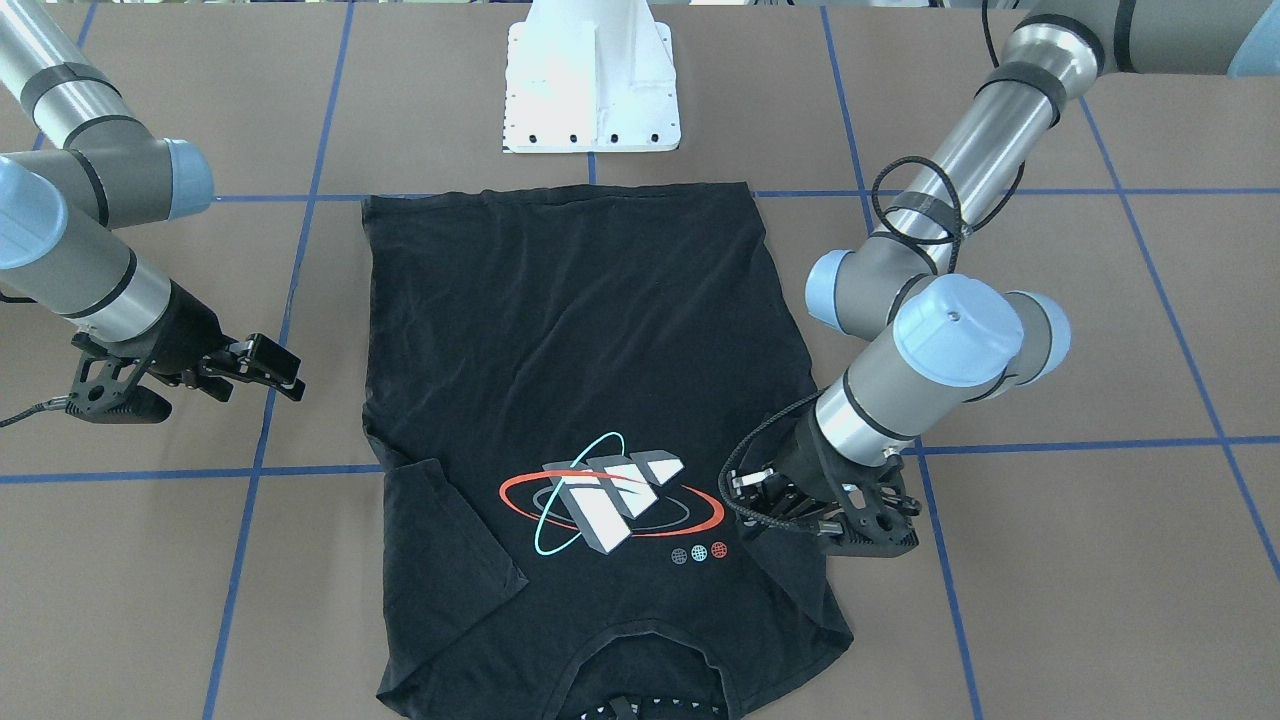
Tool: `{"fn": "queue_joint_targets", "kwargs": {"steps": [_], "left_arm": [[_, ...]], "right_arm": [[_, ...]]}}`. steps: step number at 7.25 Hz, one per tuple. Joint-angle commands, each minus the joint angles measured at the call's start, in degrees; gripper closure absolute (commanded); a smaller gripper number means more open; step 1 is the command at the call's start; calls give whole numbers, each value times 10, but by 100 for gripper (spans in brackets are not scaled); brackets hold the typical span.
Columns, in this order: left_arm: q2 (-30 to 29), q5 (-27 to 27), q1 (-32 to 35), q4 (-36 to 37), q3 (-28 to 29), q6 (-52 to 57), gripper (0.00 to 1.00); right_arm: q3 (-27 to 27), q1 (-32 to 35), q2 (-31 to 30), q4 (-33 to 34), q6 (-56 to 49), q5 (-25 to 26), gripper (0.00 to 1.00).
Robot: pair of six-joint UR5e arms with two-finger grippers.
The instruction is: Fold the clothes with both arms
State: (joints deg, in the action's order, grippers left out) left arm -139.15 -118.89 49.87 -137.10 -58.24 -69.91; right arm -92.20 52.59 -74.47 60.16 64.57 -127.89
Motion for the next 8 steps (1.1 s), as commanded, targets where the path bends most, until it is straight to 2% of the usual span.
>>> {"fn": "queue_joint_targets", "kwargs": {"steps": [1,2,3,4,5,6,7,8], "left_arm": [[-13,37,-15,-3,15,-11,32],[-14,35,-15,-4,9,-13,11],[-10,31,-15,2,-19,-13,11],[15,24,-18,10,-73,-18,11],[58,-2,-19,18,-132,-48,10],[125,-4,-20,17,-210,-49,10],[175,-6,-20,17,-270,-49,10],[204,-6,-20,13,-306,-49,10]], "right_arm": [[0,0,6,1,1,1,0],[0,-2,12,2,20,3,0],[-2,-12,23,2,76,12,0],[-31,-38,22,2,179,47,0],[-69,-88,10,3,271,110,0],[-118,-152,-13,34,335,182,0],[-203,-218,-34,123,359,263,0],[-271,-279,-63,203,379,319,0]]}}
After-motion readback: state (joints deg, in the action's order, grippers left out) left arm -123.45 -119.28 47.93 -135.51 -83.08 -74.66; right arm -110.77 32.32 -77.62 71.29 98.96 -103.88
